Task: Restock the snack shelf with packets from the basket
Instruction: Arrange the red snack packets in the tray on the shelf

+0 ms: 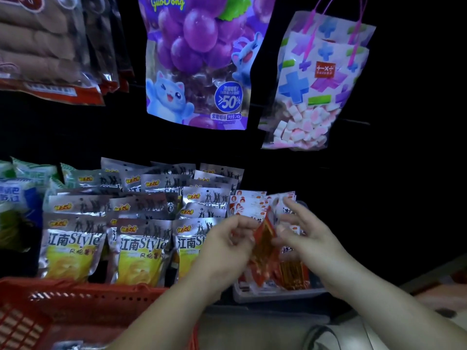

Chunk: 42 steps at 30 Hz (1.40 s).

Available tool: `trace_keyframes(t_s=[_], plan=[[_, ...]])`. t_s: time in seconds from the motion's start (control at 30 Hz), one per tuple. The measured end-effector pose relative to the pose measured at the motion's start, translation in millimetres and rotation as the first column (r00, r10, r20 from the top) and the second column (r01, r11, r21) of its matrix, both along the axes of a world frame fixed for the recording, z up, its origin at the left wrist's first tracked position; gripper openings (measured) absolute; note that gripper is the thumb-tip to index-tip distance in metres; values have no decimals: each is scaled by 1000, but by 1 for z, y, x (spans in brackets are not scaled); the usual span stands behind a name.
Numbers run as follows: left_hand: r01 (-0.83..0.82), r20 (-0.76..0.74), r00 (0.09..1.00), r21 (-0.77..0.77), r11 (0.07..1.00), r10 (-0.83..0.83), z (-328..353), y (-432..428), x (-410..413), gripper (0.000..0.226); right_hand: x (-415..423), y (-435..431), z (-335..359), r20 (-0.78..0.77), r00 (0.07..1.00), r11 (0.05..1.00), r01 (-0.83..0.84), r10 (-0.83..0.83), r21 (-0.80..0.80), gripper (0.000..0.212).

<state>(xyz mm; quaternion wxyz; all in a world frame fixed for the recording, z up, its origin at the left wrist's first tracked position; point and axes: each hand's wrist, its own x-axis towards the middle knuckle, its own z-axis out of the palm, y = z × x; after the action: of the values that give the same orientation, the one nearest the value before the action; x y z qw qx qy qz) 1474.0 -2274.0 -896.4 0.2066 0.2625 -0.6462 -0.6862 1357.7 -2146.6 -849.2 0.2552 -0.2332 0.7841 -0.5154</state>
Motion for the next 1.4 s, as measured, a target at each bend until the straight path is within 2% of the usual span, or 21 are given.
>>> trace_keyframes(t_s=[0.07, 0.17, 0.27, 0.37, 0.5, 0.53, 0.6, 0.67, 0.7, 0.8, 0.87, 1.03, 1.1, 1.17, 1.27, 1.33, 1.4], plan=[[13, 32, 999, -26, 1000, -12, -8, -4, -5, 30, -13, -5, -6, -124, 992, 993, -2, 16, 118, 78], [11, 18, 1000, -21, 1000, -11, -21, -7, -17, 35, -43, -18, -21, -147, 985, 957, -48, 94, 285, 93], [8, -4, 1000, -8, 1000, -8, -34, -16, -33, 36, -70, -30, -36, -70, 988, 933, -106, 138, 344, 77], [-48, 11, 999, -46, 998, 49, -52, -31, -49, 34, -102, -32, -54, -75, 993, 959, -64, 88, 275, 42], [-68, 149, 984, -216, 974, 101, -84, -47, -63, 32, -121, -43, -63, -332, 937, 969, -24, 108, 246, 14], [-70, 182, 976, -256, 964, 119, -90, -49, -65, 32, -120, -48, -66, -372, 920, 967, -28, 124, 254, 13], [-99, 211, 966, -243, 965, 152, -96, -52, -67, 32, -117, -61, -78, -435, 884, 947, -28, 173, 319, 18], [-114, 231, 960, -196, 974, 159, -100, -54, -67, 32, -108, -70, -92, -478, 838, 893, -26, 265, 449, 11], [-116, 236, 959, -172, 978, 155, -101, -54, -67, 32, -102, -73, -100, -471, 823, 859, -38, 317, 510, 6], [-113, 246, 958, -139, 984, 144, -102, -57, -61, 31, -84, -74, -117, -306, 833, 730, -160, 461, 664, 20], [-98, 255, 958, -147, 984, 134, -103, -58, -57, 30, -80, -72, -117, -238, 823, 667, -212, 516, 715, 13], [-42, 267, 959, -214, 976, 100, -99, -53, -49, 32, -86, -60, -99, -125, 835, 602, -275, 536, 750, 18], [25, 330, 941, -295, 955, 77, -97, -49, -47, 30, -88, -54, -102, -64, 851, 610, -319, 521, 725, 13], [78, 369, 928, -308, 948, 43, -101, -45, -47, 27, -87, -49, -106, -14, 869, 648, -358, 494, 672, 8], [157, 418, 908, -343, 926, 1, -103, -37, -47, 27, -88, -47, -102, 136, 898, 730, -421, 417, 538, 36], [215, 452, 892, -428, 878, 2, -106, -33, -49, 29, -93, -45, -105, 33, 908, 743, -361, 417, 564, 33], [247, 466, 885, -491, 836, 12, -107, -30, -52, 30, -101, -43, -115, -128, 864, 674, -278, 487, 685, 27]])
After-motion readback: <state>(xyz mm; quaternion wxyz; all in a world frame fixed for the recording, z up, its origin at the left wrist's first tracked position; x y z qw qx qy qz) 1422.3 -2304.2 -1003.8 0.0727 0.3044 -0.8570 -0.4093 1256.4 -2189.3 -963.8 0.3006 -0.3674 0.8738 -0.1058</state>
